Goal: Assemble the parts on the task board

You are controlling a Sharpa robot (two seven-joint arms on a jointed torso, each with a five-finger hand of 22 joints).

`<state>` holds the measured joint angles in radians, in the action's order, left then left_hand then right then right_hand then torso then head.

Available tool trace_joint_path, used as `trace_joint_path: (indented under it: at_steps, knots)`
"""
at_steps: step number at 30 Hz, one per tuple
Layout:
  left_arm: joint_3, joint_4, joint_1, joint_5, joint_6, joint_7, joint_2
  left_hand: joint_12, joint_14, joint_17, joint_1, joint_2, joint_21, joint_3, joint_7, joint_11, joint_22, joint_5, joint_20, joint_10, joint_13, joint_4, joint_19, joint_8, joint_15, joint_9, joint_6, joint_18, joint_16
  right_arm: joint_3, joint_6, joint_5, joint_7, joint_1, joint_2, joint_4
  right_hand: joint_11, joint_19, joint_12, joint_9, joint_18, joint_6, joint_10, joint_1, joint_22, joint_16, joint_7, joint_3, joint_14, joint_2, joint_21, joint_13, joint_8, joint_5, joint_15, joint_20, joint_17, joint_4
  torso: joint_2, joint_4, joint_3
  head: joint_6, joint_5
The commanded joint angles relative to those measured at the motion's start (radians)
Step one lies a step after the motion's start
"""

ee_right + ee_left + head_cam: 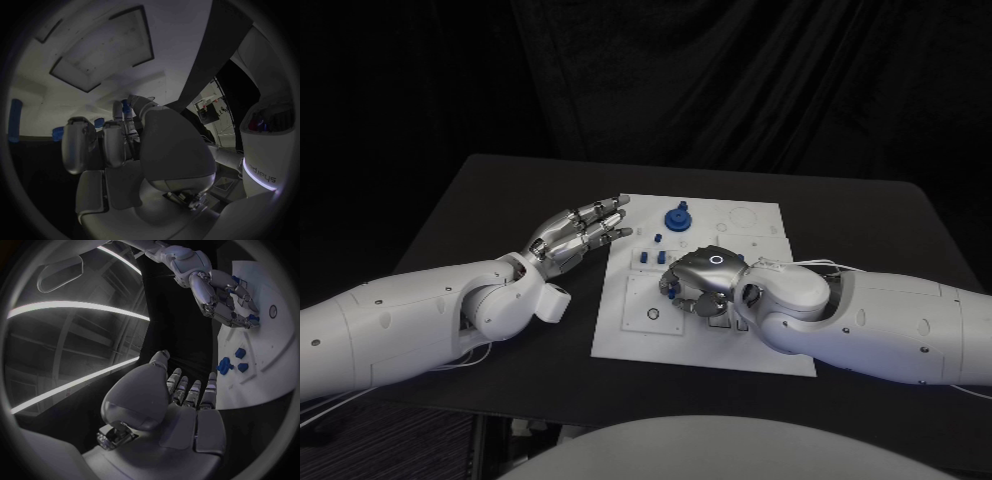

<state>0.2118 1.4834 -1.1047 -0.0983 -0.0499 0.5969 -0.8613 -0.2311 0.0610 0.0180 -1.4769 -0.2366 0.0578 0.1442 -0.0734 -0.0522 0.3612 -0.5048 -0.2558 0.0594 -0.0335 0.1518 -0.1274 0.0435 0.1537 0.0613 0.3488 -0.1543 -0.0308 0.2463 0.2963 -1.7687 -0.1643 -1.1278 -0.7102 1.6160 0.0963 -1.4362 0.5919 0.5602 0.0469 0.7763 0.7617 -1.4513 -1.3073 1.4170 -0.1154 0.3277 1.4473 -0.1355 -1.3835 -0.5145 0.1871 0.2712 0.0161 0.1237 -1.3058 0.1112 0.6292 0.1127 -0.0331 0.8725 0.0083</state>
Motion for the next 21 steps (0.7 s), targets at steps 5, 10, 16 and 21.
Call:
trace_joint_path:
  at_steps: [5, 10, 16, 21]
  knots:
    - [-0.001, 0.0, 0.004, 0.005, -0.014, 0.009, 0.0, 0.004, -0.006, -0.001, 0.004, -0.004, 0.002, -0.006, -0.002, -0.003, -0.002, 0.007, 0.001, -0.006, 0.001, 0.0, 0.003, 0.006, 0.002, 0.002, 0.01, -0.018, -0.001, 0.0, 0.051, 0.006, 0.004, 0.003, -0.021, 0.01, 0.022, 0.049, -0.025, -0.058, 0.02, -0.045, -0.125, 0.01, -0.173, -0.032, 0.025, -0.038, -0.032, -0.014, 0.067, 0.004, -0.057, -0.054, 0.009, 0.007, 0.044, 0.034, -0.001, -0.0028, 0.001, 0.0, 0.0]
    - [-0.001, -0.001, 0.005, 0.005, -0.012, 0.009, -0.001, 0.004, -0.006, -0.001, 0.004, -0.004, 0.002, -0.006, -0.002, -0.003, -0.002, 0.007, 0.001, -0.006, 0.001, 0.0, 0.003, 0.006, 0.002, 0.002, 0.01, -0.018, -0.001, -0.001, 0.091, 0.062, 0.011, -0.011, -0.051, 0.034, 0.027, 0.042, -0.023, -0.073, 0.018, -0.039, -0.154, -0.001, -0.176, -0.021, 0.027, -0.054, -0.025, -0.008, 0.064, 0.008, -0.065, -0.04, 0.01, 0.011, 0.031, 0.041, 0.0, -0.002, 0.001, 0.0, 0.002]
    - [-0.001, -0.001, 0.006, 0.005, -0.01, 0.01, -0.003, 0.004, -0.006, -0.001, 0.005, -0.004, 0.002, -0.006, -0.003, -0.003, -0.002, 0.007, 0.001, -0.006, 0.001, 0.0, 0.003, 0.006, 0.002, 0.002, 0.011, -0.018, -0.001, -0.001, 0.11, 0.161, 0.007, -0.068, -0.109, 0.071, 0.035, 0.024, -0.035, -0.1, 0.013, -0.057, -0.17, -0.012, -0.183, 0.0, 0.031, -0.073, -0.006, -0.001, 0.046, 0.035, -0.088, -0.032, 0.02, 0.018, 0.007, 0.052, -0.001, -0.0018, 0.002, 0.0, 0.001]
    - [-0.001, -0.001, 0.006, 0.005, -0.007, 0.013, -0.005, 0.003, -0.005, -0.001, 0.006, -0.004, 0.002, -0.006, -0.003, -0.003, 0.0, 0.008, 0.001, -0.006, 0.0, 0.0, 0.002, 0.006, 0.002, 0.003, 0.012, -0.018, -0.001, -0.001, 0.114, 0.193, -0.013, -0.122, -0.174, 0.106, 0.032, -0.025, -0.057, -0.13, -0.002, -0.008, -0.083, -0.04, -0.204, 0.044, 0.019, -0.054, 0.036, 0.017, -0.016, 0.101, -0.084, 0.039, 0.029, 0.027, -0.055, 0.06, -0.002, 0.0002, 0.0016, 0.0, 0.0]
